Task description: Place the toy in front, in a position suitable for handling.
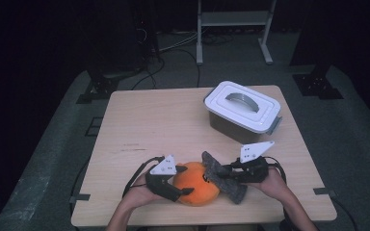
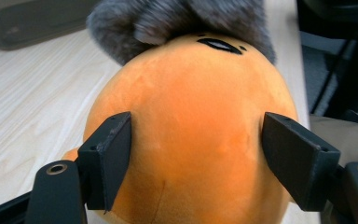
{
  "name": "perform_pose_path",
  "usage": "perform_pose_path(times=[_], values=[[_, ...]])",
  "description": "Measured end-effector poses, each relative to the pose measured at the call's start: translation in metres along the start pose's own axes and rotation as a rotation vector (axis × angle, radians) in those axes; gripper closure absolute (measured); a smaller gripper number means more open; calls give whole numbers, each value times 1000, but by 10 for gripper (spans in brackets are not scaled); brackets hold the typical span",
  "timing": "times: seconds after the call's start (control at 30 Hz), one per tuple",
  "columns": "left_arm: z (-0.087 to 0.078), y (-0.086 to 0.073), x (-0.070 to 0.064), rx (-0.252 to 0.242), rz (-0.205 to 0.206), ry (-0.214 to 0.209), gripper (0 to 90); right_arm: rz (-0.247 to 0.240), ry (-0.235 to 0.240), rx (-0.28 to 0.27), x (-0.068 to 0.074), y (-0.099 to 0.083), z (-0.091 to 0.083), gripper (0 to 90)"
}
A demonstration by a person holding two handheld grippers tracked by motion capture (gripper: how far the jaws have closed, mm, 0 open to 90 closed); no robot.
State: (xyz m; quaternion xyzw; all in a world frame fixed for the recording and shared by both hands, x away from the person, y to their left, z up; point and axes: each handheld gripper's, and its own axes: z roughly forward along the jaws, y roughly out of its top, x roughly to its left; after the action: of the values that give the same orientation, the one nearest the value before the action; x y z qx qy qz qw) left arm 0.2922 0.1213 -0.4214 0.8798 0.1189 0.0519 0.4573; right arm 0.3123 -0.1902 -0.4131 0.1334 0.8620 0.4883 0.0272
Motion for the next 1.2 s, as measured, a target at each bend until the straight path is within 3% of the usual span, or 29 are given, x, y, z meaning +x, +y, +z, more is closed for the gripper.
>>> perform_pose_path(times=[0.1, 0.23, 0.4, 0.67, 0.87, 1.0, 1.13, 1.2], values=[[-4, 1, 3, -31, -7, -4, 245, -22, -5, -36, 2, 11, 3, 752], [-3, 0, 6, -34, -44, 42, 157, -32, 13, -20, 5, 15, 15, 752], [1, -5, 4, -17, -27, 15, 233, -16, 13, -8, 2, 6, 13, 751], [-3, -12, 2, 9, -9, -4, 238, 25, -10, 55, -5, -12, 6, 751], [-5, -12, -2, 19, 10, 5, 238, -2, -4, -58, 5, 7, 4, 753], [-5, -12, -2, 24, 23, -1, 238, -17, 11, -21, 10, 6, 14, 753], [-4, -12, -1, 20, 15, -4, 237, -4, 14, 37, 3, -4, 9, 754], [-4, -12, 0, 22, 18, -9, 236, -7, -6, 51, 2, -9, 2, 755]])
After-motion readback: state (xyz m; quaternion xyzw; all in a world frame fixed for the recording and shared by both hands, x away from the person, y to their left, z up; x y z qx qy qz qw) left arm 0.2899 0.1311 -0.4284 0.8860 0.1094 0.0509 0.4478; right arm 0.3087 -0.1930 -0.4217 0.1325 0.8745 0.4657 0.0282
